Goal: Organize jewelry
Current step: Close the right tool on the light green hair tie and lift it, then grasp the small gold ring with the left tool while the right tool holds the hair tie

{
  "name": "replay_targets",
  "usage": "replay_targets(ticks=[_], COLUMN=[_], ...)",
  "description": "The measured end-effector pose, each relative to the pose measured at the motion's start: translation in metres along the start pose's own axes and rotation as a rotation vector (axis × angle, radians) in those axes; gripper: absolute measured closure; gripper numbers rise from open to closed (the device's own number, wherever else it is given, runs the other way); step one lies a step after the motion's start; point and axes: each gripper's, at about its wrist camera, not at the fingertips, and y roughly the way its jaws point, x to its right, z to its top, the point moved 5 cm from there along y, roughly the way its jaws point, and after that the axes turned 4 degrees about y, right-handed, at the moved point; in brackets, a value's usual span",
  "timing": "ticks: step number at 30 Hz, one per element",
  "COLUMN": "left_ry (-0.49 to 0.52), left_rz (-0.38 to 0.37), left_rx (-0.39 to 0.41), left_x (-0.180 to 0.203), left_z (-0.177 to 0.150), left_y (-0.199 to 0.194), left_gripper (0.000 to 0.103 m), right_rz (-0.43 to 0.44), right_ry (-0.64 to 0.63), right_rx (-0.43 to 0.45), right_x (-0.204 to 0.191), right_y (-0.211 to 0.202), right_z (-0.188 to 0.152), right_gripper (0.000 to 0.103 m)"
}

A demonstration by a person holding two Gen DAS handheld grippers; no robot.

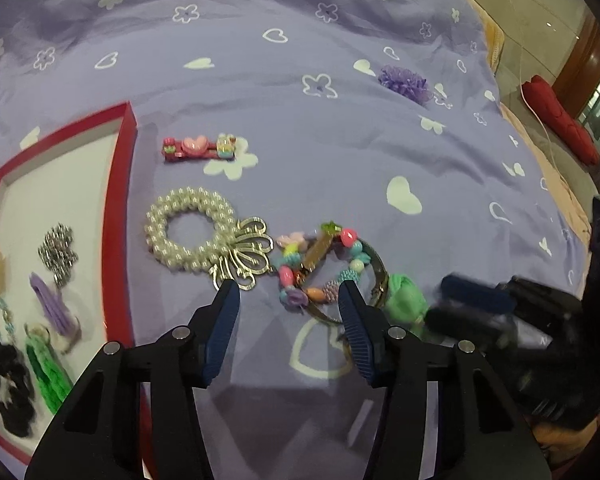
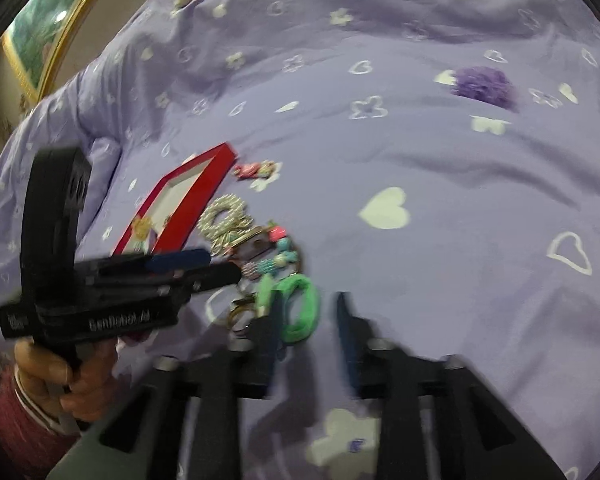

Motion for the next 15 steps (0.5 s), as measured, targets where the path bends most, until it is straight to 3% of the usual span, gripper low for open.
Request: replay_targets(ticks=[4,8,15], left_ry=[0.061,0.08,0.032], left_rz=[0.017,0.012,-0.02], left_rx=[0.007,-0.04,-0.036], left_x=[0.0,0.0,-0.004], left_z=[0.01,0.011,0.004], left_y=[0.001,0.014,0.015], left_gripper=[0.055,0.058,0.059], right_rz=[0.016,-0.012,-0.024], right_ry=[-0.044,-0.053,-0.024], right_rx=[-0.052,-0.055,-0.006], right_x=[-0.014,-0.014,-0.003], right_y=[0.018,0.024,0.002], right_z=[-0.009,-0.01,-0.006], right_gripper=[0.063,0.092,0.093])
